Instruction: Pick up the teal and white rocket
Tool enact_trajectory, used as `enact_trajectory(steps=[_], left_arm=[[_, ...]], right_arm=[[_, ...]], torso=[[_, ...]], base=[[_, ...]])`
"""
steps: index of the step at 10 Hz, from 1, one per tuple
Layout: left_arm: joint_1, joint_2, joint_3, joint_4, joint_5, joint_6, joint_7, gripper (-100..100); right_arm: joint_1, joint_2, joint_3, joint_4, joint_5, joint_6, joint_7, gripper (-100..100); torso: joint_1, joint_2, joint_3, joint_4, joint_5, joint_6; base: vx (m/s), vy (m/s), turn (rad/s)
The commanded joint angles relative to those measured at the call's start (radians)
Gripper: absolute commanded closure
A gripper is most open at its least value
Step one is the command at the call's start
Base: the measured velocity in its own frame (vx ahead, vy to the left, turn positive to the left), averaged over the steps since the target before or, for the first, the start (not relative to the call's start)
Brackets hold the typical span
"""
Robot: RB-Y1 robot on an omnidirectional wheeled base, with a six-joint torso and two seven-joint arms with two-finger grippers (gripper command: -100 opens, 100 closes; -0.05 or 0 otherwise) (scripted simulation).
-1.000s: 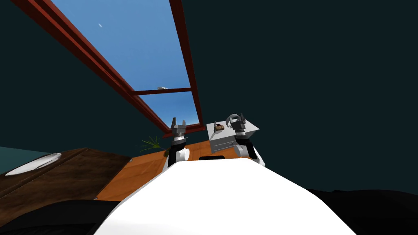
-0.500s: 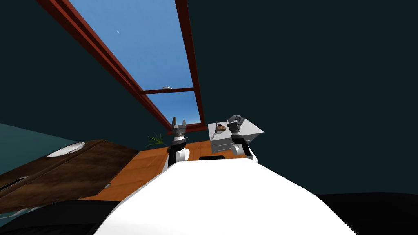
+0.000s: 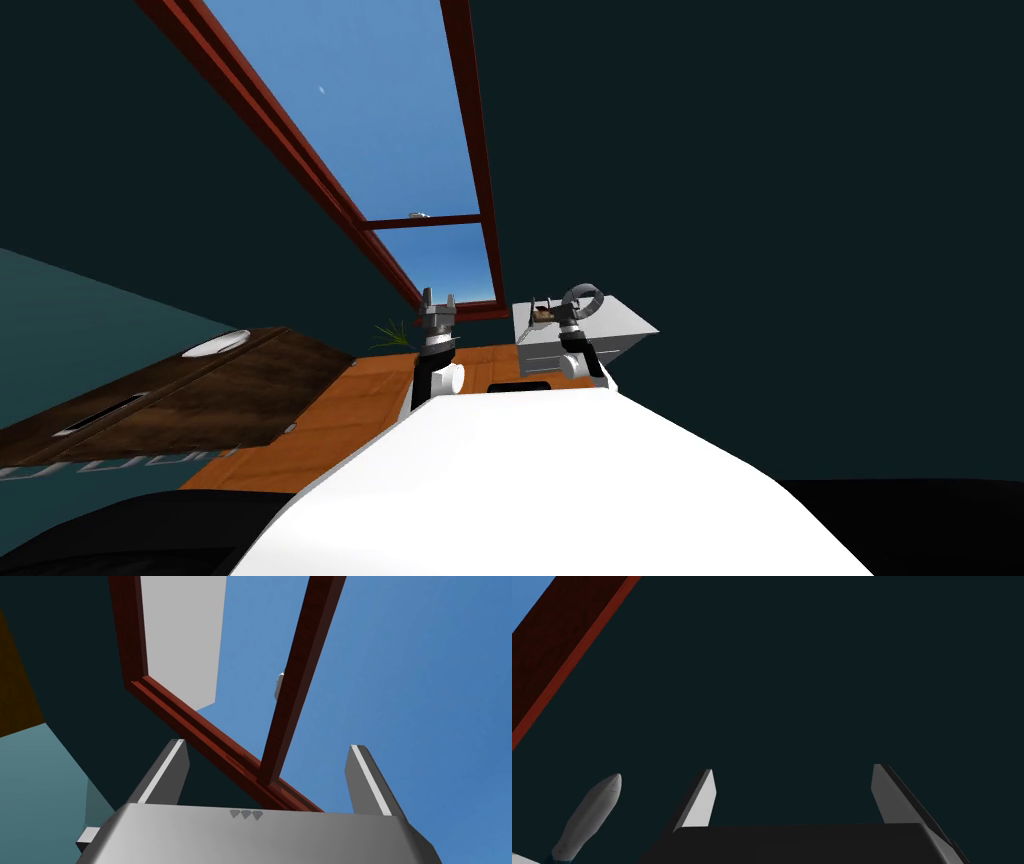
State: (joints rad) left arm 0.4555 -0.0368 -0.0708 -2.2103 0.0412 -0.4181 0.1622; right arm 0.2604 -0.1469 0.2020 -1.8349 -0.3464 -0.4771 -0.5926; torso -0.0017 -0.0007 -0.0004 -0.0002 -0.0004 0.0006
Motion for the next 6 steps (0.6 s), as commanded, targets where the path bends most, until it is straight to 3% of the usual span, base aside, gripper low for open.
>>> enact_trajectory(steps=[1,3,6], left_arm=[[0.000,0.000,0.000,0.000,0.000,0.000,0.000,0],[0.000,0.000,0.000,0.000,0.000,0.000,0.000,0],[0.000,0.000,0.000,0.000,0.000,0.000,0.000,0]], right_arm=[[-0.020,0.002,0.015,0.050,-0.028,-0.009,-0.034,-100],[-0.035,0.003,0.027,0.088,-0.052,-0.014,-0.063,-100],[-0.079,0.008,0.064,0.194,-0.125,-0.029,-0.148,-100]], torso=[[0.000,0.000,0.000,0.000,0.000,0.000],[0.000,0.000,0.000,0.000,0.000,0.000],[0.000,0.000,0.000,0.000,0.000,0.000]], base=[[0.001,-0.021,0.100],[-0.002,-0.031,0.107],[-0.001,-0.032,0.133]])
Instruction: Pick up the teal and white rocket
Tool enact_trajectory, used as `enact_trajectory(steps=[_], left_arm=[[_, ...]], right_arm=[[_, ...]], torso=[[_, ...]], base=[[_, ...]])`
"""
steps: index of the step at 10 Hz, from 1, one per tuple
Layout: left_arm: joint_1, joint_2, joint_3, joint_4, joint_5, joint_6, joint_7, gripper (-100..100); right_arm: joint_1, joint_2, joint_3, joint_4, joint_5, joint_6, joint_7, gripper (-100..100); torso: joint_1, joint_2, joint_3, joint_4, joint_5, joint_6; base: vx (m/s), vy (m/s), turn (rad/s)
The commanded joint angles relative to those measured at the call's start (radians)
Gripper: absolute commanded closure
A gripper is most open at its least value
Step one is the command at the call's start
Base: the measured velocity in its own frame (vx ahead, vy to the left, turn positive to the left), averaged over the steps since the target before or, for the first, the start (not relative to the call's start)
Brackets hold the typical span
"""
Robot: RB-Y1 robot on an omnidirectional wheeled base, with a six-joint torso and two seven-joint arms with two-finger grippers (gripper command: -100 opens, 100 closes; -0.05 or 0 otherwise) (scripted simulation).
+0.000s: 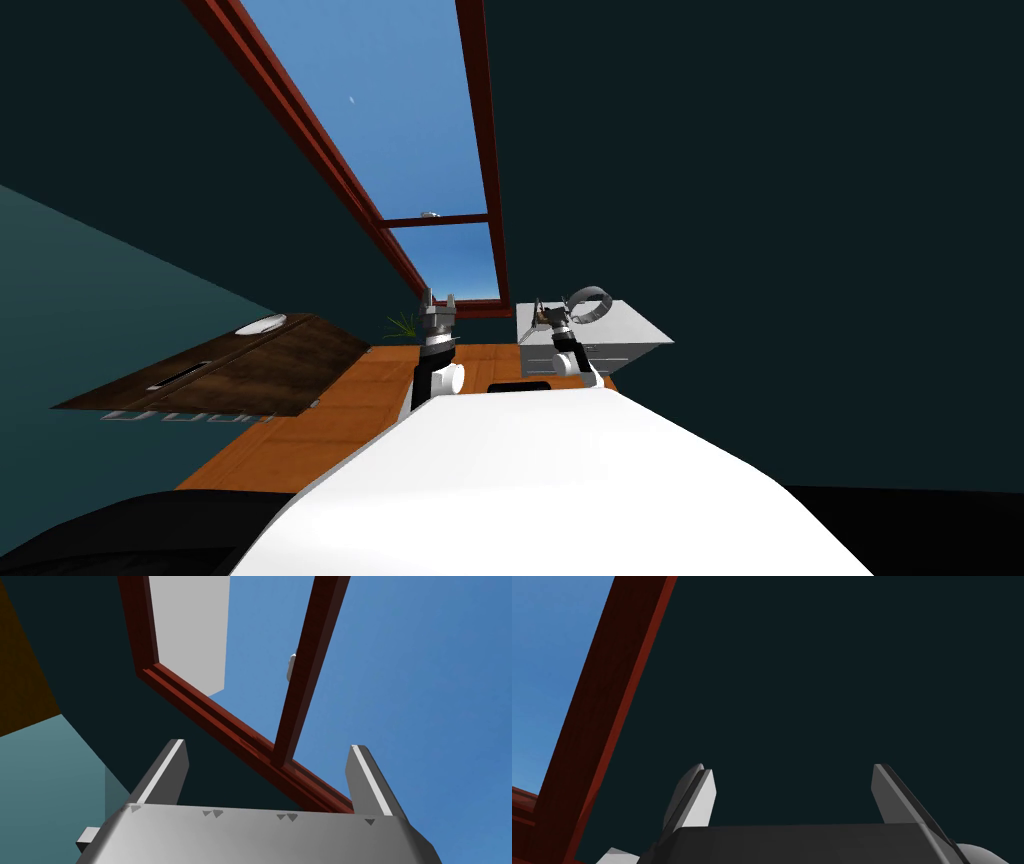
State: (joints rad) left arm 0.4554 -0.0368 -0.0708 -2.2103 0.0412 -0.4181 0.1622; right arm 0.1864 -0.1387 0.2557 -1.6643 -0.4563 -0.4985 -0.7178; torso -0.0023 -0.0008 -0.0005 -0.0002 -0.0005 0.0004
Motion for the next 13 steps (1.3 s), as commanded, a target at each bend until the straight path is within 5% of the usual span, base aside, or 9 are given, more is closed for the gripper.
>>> enact_trajectory(steps=[1,13], left_arm=[[0.000,0.000,0.000,0.000,0.000,0.000,0.000,0],[0.000,0.000,0.000,0.000,0.000,0.000,0.000,0]], right_arm=[[-0.005,0.000,0.010,0.037,-0.015,-0.008,-0.023,-100],[-0.103,0.005,0.090,0.305,-0.173,-0.039,-0.207,-100]], torso=[[0.000,0.000,0.000,0.000,0.000,0.000],[0.001,0.000,0.000,0.000,0.000,0.000]], base=[[-0.003,-0.030,0.047],[-0.003,-0.022,0.082]])
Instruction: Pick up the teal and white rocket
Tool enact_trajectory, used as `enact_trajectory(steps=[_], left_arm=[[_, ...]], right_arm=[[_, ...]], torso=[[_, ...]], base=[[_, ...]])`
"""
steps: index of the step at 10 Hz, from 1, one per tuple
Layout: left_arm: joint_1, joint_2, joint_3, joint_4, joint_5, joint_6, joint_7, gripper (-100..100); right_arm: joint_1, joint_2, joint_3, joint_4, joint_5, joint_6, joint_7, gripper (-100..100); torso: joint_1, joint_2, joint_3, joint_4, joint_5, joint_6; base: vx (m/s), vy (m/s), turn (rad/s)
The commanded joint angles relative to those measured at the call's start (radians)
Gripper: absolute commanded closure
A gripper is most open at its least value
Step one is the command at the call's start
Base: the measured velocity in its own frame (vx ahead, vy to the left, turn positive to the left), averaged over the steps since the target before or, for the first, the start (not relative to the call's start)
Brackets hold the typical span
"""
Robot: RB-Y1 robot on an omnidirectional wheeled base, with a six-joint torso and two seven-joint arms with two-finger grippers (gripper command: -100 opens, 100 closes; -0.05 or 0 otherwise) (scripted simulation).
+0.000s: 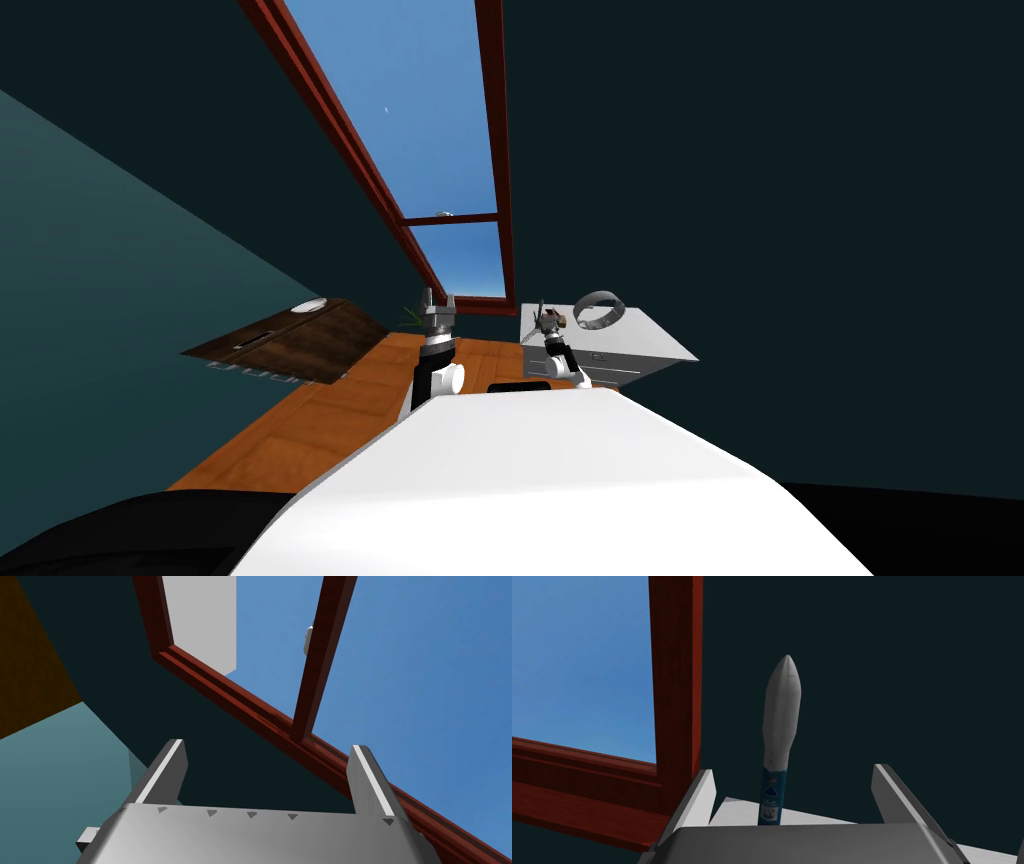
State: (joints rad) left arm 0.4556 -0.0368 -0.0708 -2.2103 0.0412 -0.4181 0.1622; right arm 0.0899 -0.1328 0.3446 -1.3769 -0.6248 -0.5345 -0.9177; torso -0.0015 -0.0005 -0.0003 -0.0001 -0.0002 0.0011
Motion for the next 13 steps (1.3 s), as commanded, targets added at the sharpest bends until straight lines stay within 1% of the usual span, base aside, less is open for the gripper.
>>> enact_trajectory(steps=[1,2,7,8,9,10,11,12,13], left_arm=[[0.000,0.000,0.000,0.000,0.000,0.000,0.000,0],[0.000,0.000,0.000,0.000,0.000,0.000,0.000,0],[0.000,0.000,0.000,0.000,0.000,0.000,0.000,0],[0.000,0.000,0.000,0.000,0.000,0.000,0.000,0],[0.000,0.000,0.000,0.000,0.000,0.000,0.000,0],[0.000,0.000,0.000,0.000,0.000,0.000,0.000,0],[0.000,0.000,0.000,0.000,0.000,0.000,0.000,0],[0.000,0.000,0.000,0.000,0.000,0.000,0.000,0],[0.000,0.000,0.000,0.000,0.000,0.000,0.000,0]], right_arm=[[-0.019,-0.002,0.011,0.048,-0.023,-0.006,-0.029,-100],[-0.019,-0.002,0.011,0.048,-0.023,-0.006,-0.029,-100],[-0.066,-0.022,0.051,0.173,-0.101,-0.023,-0.122,-100],[-0.072,-0.028,0.056,0.189,-0.112,-0.026,-0.134,-100],[-0.065,-0.021,0.051,0.172,-0.104,-0.022,-0.119,-100],[-0.066,-0.022,0.051,0.173,-0.106,-0.021,-0.122,0],[-0.088,-0.056,0.033,0.220,-0.118,-0.033,-0.159,-100],[-0.109,-0.091,0.015,0.249,-0.131,-0.045,-0.188,-100],[-0.109,-0.091,0.015,0.256,-0.131,-0.045,-0.195,-100]], torso=[[0.000,0.000,0.000,0.000,0.000,0.000],[0.000,0.000,0.000,0.000,0.000,0.000],[0.000,0.000,0.000,0.000,0.000,0.000],[0.000,0.000,0.000,0.000,0.000,0.000],[0.000,0.000,0.000,0.000,0.000,0.000],[0.001,0.000,0.000,0.000,0.000,0.000],[0.001,0.000,0.000,0.000,0.000,0.000],[0.003,0.002,0.001,0.000,0.001,-0.001],[0.006,0.006,0.003,0.001,0.001,-0.001]], base=[[-0.004,-0.019,0.059],[-0.002,-0.014,0.037],[-0.003,-0.022,0.090],[-0.007,-0.024,0.084],[-0.004,-0.011,0.014],[0.000,0.000,0.000],[-0.055,0.029,0.257],[-0.121,0.070,0.474],[-0.090,0.067,0.109]])
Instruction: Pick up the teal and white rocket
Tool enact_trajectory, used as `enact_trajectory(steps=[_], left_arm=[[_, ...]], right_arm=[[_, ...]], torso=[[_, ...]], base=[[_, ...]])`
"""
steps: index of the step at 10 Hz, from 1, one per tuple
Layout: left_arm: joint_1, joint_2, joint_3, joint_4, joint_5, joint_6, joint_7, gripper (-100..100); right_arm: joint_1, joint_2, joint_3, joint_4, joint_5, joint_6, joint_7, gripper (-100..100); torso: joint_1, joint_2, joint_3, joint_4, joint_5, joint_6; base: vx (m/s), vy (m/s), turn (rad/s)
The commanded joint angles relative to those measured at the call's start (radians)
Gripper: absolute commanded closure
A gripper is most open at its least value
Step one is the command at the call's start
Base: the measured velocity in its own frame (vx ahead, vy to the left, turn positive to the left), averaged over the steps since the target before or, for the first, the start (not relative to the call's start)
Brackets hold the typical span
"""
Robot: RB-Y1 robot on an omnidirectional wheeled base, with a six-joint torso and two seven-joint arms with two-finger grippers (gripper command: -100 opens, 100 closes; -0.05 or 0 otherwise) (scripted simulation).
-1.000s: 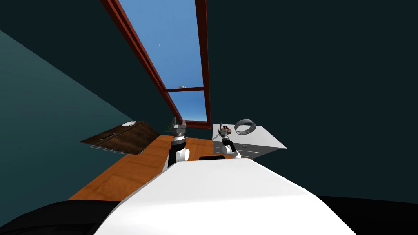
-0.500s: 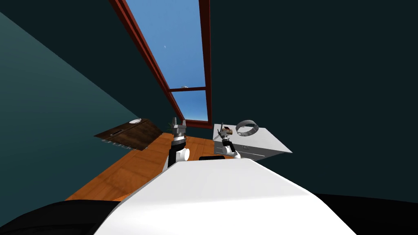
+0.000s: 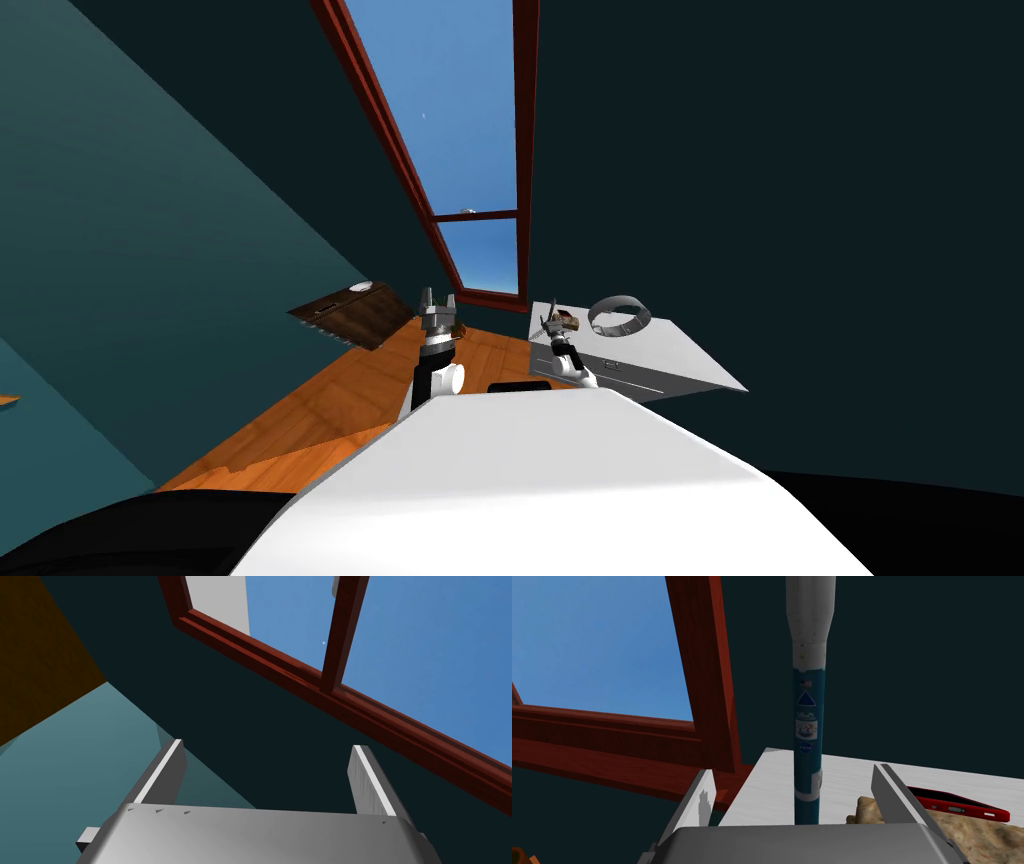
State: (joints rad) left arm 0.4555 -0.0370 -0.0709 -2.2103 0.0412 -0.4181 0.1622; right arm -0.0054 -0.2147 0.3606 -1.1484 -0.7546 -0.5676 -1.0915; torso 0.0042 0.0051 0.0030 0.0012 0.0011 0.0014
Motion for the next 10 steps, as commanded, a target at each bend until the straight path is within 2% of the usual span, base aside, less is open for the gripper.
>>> enact_trajectory(steps=[1,2,3,4,5,6,7,8,9,10], left_arm=[[0.000,0.000,0.000,0.000,0.000,0.000,0.000,0],[0.000,0.000,0.000,0.000,0.000,0.000,0.000,0],[0.000,0.000,0.000,0.000,0.000,0.000,0.000,0],[0.000,0.000,0.000,0.000,0.000,0.000,0.000,0],[0.000,0.000,0.000,0.000,0.000,0.000,0.000,0],[0.000,0.000,0.000,0.000,0.000,0.000,0.000,0],[0.000,0.000,0.000,0.000,0.000,0.000,0.000,0],[0.000,0.000,0.000,0.000,0.000,0.000,0.000,0],[0.000,0.000,0.000,0.000,0.000,0.000,0.000,0],[0.000,0.000,0.000,0.000,0.000,0.000,0.000,0]], right_arm=[[-0.014,-0.009,-0.001,0.039,-0.002,-0.012,-0.021,-100],[-0.035,-0.043,-0.018,0.075,-0.015,-0.024,-0.058,-100],[-0.035,-0.043,-0.018,0.086,-0.015,-0.024,-0.058,-100],[-0.057,-0.077,-0.036,0.132,-0.028,-0.036,-0.095,-100],[-0.057,-0.077,-0.036,0.133,-0.028,-0.036,-0.095,-100],[-0.078,-0.112,-0.054,0.165,-0.041,-0.048,-0.132,-100],[-0.078,-0.112,-0.054,0.180,-0.041,-0.048,-0.132,-100],[-0.100,-0.146,-0.072,0.206,-0.054,-0.060,-0.168,-100],[-0.100,-0.146,-0.072,0.226,-0.054,-0.060,-0.168,-100],[-0.122,-0.180,-0.089,0.252,-0.067,-0.072,-0.205,-100]], torso=[[0.000,0.000,0.000,0.000,0.000,0.000],[-0.002,-0.003,-0.001,-0.001,0.000,0.000],[-0.001,-0.003,-0.002,-0.001,0.000,-0.001],[-0.002,-0.003,-0.002,-0.001,0.000,0.000],[0.000,-0.002,-0.001,0.000,0.000,-0.001],[-0.001,-0.002,-0.001,0.000,0.000,0.000],[0.000,-0.002,-0.001,0.000,0.000,-0.001],[-0.001,-0.002,-0.001,0.000,0.000,0.000],[0.000,-0.002,-0.001,0.000,0.000,-0.001],[-0.001,-0.002,-0.001,0.000,0.000,0.000]], base=[[-0.031,0.040,-0.065],[-0.048,0.052,0.237],[-0.046,0.039,0.153],[-0.060,0.066,0.294],[-0.049,0.053,0.110],[-0.068,0.070,0.244],[-0.048,0.049,0.118],[-0.063,0.068,0.238],[-0.055,0.051,0.137],[-0.057,0.062,0.267]])
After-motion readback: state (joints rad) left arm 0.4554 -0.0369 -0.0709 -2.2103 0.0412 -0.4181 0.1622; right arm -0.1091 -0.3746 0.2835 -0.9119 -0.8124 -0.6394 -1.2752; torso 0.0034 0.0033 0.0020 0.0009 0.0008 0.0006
